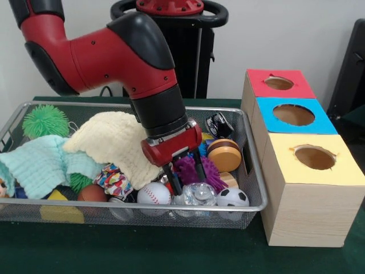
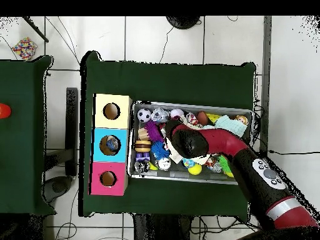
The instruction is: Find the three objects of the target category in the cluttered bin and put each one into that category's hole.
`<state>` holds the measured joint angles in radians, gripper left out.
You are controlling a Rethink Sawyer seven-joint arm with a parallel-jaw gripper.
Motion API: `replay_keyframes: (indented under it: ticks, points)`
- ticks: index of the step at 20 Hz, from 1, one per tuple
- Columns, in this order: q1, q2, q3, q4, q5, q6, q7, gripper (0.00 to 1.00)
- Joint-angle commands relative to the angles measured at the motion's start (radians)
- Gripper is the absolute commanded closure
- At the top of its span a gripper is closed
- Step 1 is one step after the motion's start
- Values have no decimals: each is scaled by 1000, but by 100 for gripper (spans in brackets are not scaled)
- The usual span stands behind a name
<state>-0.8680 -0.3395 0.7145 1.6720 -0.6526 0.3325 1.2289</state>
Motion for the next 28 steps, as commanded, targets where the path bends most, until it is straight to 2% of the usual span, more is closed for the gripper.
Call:
replay_keyframes:
  ticks: [1,17,21,28]
  points:
    - [-134,112,160,5,15,229,-318,0]
    - [-164,145,218,3,-41,250,-269,0]
    - [-191,189,249,9,-41,213,-260,0]
    - [-195,181,270,5,-66,209,-259,0]
